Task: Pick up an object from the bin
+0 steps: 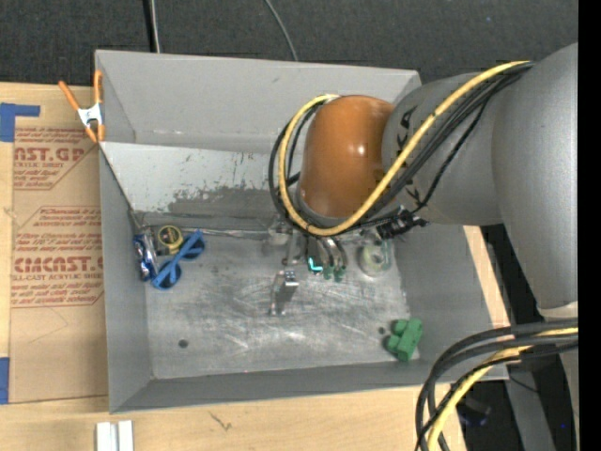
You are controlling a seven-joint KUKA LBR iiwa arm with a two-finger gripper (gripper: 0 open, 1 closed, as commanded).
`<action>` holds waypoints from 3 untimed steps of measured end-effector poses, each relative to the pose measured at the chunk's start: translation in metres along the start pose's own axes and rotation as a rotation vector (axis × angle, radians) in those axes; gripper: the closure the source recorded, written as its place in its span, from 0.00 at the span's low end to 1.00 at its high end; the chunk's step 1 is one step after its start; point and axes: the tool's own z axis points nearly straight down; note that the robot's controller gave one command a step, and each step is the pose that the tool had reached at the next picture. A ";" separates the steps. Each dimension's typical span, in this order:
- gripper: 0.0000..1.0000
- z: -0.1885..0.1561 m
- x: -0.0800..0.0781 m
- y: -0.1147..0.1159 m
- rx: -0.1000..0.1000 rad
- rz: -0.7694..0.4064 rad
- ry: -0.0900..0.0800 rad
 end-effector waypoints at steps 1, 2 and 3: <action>0.00 0.061 -0.029 0.048 -0.002 -0.058 -0.011; 0.00 0.060 -0.029 0.133 0.007 -0.208 0.002; 0.00 0.065 -0.020 0.145 0.022 -0.233 -0.007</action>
Offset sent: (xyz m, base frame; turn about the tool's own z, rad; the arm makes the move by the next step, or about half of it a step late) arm 0.0281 0.0447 -0.0590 -0.0541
